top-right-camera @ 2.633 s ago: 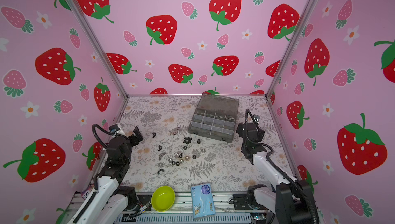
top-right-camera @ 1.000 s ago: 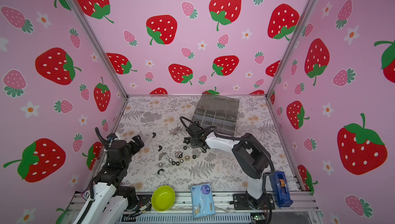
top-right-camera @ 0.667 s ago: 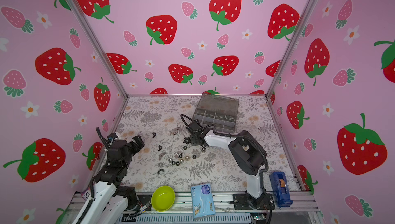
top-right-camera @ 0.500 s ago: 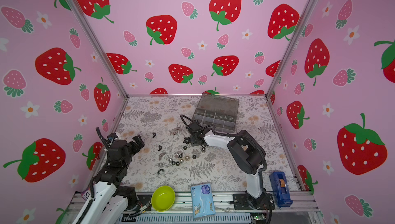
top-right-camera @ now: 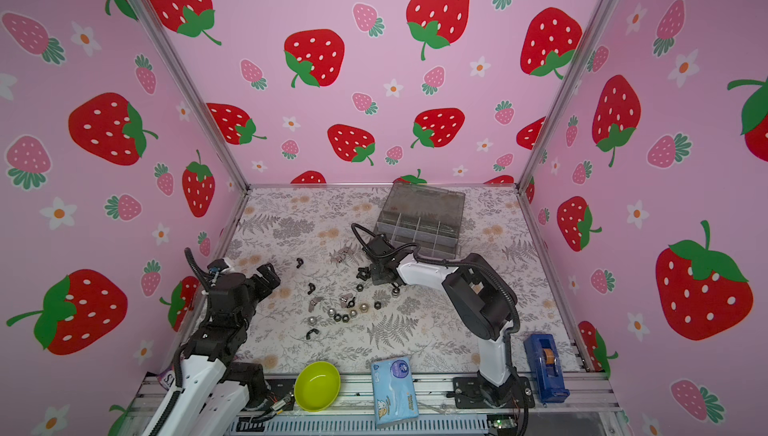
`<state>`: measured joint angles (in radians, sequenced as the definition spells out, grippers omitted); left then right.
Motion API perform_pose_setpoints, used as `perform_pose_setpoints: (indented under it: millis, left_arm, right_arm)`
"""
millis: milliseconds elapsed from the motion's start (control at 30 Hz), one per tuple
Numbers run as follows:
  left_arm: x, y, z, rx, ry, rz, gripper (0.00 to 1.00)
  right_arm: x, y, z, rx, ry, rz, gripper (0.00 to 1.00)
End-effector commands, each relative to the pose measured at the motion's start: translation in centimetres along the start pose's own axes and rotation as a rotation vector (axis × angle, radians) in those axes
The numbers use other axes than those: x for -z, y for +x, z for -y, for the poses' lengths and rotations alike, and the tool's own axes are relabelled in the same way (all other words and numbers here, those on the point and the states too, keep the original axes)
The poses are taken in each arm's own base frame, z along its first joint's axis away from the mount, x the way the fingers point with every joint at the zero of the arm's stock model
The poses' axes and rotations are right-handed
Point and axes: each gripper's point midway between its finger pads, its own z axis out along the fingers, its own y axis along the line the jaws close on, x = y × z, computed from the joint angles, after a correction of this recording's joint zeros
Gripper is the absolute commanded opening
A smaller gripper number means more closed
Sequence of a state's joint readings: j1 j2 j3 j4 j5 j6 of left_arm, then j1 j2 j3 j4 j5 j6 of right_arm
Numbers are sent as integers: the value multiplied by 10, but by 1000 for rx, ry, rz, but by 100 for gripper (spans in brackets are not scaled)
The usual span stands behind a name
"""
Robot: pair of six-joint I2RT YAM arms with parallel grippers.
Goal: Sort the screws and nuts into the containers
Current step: 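Carry the black bolt with the right gripper into the organizer box compartment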
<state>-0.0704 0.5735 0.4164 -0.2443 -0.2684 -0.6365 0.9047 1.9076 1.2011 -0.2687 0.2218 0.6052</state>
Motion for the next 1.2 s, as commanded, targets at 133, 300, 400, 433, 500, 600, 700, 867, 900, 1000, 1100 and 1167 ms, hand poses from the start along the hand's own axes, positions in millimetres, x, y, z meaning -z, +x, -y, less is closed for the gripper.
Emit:
perform_pose_setpoints:
  millis: [133,300,400,433,500,600,700,867,900,1000,1100,1167]
  left_arm:
    - [6,-8,6,-12,17,11,99]
    - [6,-9,12,-29,41,-2,99]
    - [6,-9,16,-37,53,-9,99]
    - [6,-10,17,-39,56,-9,99]
    - [6,-11,18,-42,58,-14,99]
    - [4,-11,19,-34,53,-26,99]
    - [0,-6,21,-29,56,-55,99]
    - [-9,5,27,-22,77,-101,99]
    - [-10,5,27,-21,77,-108,99]
    - [-11,6,30,-24,82,-123,99]
    - [-11,7,31,-27,87,-133,99]
    - [-11,8,31,-22,88,-134,99]
  right_arm:
    - [50,-24,5,-29,-39,107,5]
    - [89,-41,28,-73,-29,189,5]
    - [106,-48,57,-127,-4,220,5]
    - [111,-51,68,-149,5,233,5]
    - [115,-49,92,-188,35,228,5]
    - [117,-45,124,-234,77,215,5]
    - [113,-39,148,-260,114,200,5]
    - [100,-29,170,-277,151,162,5]
    - [96,-28,174,-279,160,154,5]
    - [88,-23,182,-283,177,134,6]
    - [78,-15,185,-288,179,106,7]
    - [72,-14,185,-291,168,105,8]
